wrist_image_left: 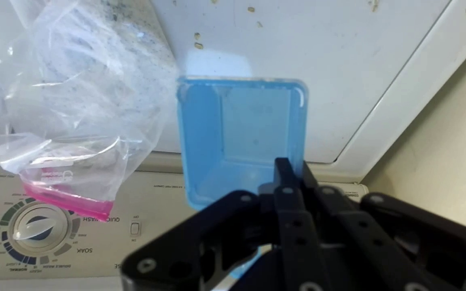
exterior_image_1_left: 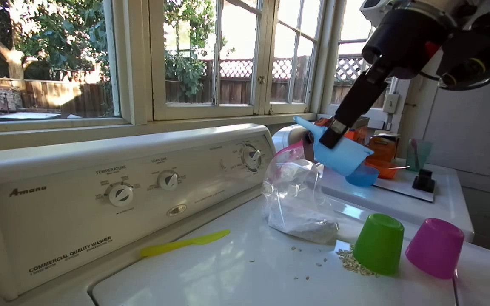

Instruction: Take the blue measuring cup out of the clear plastic bag.

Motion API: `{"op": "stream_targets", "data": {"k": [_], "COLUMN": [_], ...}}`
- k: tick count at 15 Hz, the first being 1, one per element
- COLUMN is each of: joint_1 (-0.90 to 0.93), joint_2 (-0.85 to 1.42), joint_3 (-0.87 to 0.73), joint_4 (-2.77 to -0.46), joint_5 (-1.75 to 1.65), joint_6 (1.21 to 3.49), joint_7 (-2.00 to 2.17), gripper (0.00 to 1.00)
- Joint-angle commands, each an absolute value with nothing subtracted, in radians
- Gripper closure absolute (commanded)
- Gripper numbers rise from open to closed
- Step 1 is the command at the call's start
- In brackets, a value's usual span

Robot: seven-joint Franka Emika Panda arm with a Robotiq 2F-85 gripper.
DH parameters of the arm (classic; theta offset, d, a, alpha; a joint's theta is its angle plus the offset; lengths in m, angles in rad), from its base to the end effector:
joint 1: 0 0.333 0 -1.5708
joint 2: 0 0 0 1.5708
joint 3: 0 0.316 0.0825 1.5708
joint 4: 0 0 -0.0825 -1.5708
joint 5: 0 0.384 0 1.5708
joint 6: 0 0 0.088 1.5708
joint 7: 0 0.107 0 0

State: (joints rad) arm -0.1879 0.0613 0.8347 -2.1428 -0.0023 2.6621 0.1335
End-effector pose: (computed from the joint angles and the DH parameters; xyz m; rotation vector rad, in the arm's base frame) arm 0.4694 0.3480 0.4372 -2.7655 -0.7107 -0.6200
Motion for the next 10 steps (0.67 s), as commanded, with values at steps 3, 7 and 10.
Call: {"op": "stream_targets", "data": {"k": [3,7,10], "joint_1": [-0.146,-0.106,0.088], "joint_2": [0.071,0.137,0.183], "joint_3": [0.833,0.837,0.672], "joint_4": [-2.082,-2.019,-1.968], "joint_5": [-0.257,-0.412,-0.442], "joint_6": [2.514,2.414,2.370], "joint_7": [0.260,0.306,0.283], "gripper": [0.99,0.99,0.99]}}
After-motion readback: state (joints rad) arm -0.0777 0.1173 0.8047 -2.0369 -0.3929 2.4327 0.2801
